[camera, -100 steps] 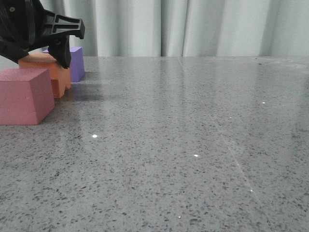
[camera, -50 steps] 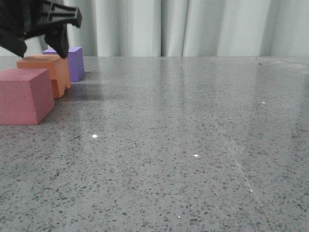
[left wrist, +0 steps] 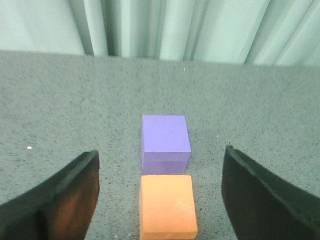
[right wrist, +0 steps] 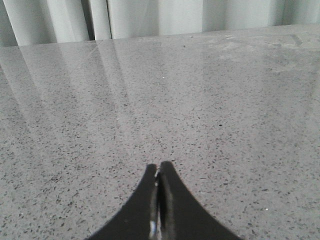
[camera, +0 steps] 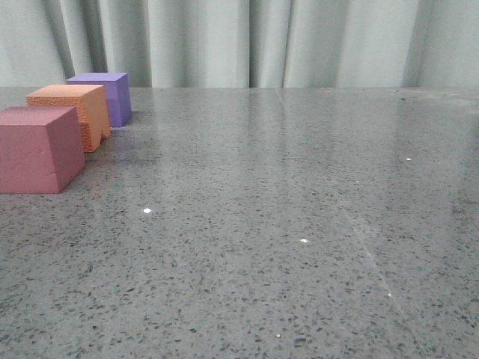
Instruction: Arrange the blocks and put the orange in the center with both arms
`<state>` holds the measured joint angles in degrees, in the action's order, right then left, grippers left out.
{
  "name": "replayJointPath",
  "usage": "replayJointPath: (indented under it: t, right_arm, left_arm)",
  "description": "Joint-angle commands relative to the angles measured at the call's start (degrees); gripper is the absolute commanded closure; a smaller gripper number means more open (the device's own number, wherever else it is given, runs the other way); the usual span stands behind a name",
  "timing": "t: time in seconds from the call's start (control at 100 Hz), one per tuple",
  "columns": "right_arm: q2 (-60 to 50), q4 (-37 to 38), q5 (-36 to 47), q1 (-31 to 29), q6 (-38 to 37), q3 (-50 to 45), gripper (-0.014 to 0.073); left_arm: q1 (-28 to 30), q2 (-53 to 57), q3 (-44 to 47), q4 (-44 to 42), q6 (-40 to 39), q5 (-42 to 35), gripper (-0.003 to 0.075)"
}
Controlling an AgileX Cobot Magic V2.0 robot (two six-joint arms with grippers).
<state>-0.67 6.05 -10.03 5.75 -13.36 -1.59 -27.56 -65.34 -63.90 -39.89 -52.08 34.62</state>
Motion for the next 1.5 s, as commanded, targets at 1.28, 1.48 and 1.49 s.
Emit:
replayJointPath:
  t: [1.28,1.48,1.49]
  right_arm:
    - [-1.2,0.0,4.9,-0.4,0.5,0.8,0.0713]
    - [-1.2,0.0,4.9,-0.4,0.5,0.8,0.0713]
    - [-1.2,0.0,4.9,-0.4,0.5,0.8,0.0713]
  left_arm:
    - [0.0,35.6,30.0,-1.4,0.2,3.3,0.0739]
    - [0.0,35.6,30.0,-3.3,0.2,2.1,0.0739]
    - [0.0,35.6,30.0,-3.5,0.2,1.9,0.0739]
